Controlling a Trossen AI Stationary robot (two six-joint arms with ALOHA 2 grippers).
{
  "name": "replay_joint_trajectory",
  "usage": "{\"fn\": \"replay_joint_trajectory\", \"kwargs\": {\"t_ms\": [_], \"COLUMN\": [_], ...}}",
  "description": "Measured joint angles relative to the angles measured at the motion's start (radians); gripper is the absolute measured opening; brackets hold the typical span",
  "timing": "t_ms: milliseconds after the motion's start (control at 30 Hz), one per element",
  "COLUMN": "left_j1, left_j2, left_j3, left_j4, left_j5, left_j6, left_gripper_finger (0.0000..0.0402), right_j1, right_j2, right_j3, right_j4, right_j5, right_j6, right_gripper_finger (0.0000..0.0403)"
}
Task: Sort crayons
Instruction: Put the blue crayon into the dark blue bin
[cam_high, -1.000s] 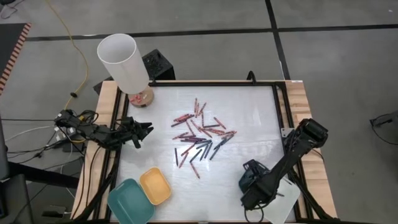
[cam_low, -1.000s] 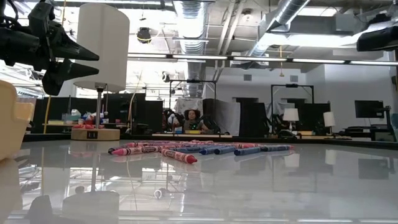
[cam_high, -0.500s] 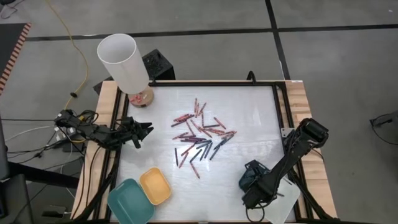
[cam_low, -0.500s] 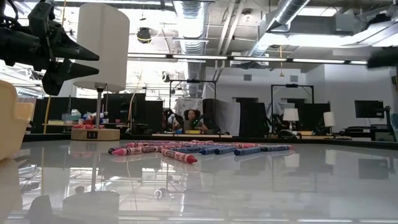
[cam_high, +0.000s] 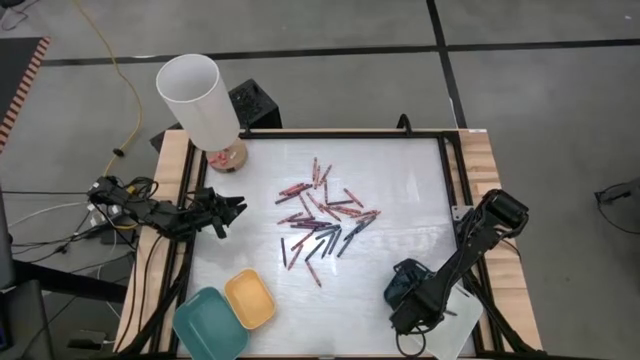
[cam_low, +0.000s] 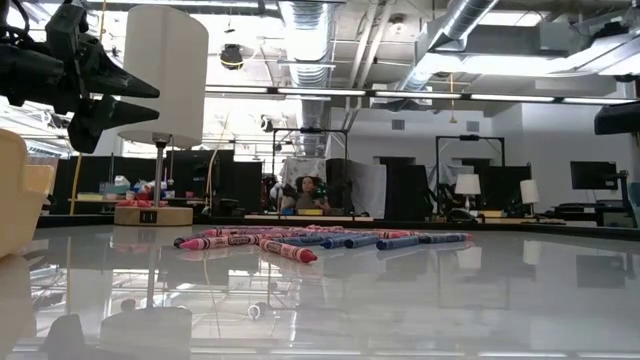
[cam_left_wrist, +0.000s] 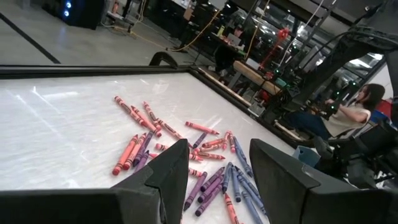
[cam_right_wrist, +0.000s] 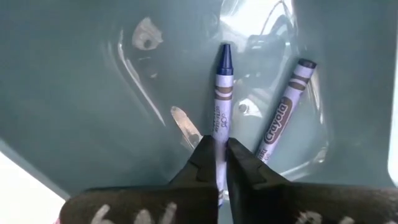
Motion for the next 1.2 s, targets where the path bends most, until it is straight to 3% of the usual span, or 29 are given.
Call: {"fn": "replay_joint_trajectory", "kwargs": {"t_ms": [300,567,867,1200], "left_j1": [0.0,0.0,0.0,0.0], "left_j2": [0.0,0.0,0.0,0.0], "left_j3": [0.0,0.0,0.0,0.0], "left_j4": [0.0,0.0,0.0,0.0], "left_j5": [0.0,0.0,0.0,0.0], "left_j6": [0.0,0.008,0.008,0.008], "left_gripper_finger": [0.016,0.016,0.016,0.016], "right_j1": [-0.011,-0.029,-0.071,-0.253], "right_j2": [0.0,-0.015,-0.184,-0.297], "right_j3": [0.0,0.03,0.051,0.051], "right_j4": [0.0,-0.01,-0.009,0.159], "right_j5": [0.003,0.004,0.01,0.267], "right_j6": [0.024,0.02,0.036,-0.006], "right_gripper_finger": [0.0055,0.0059,0.006,0.006]}}
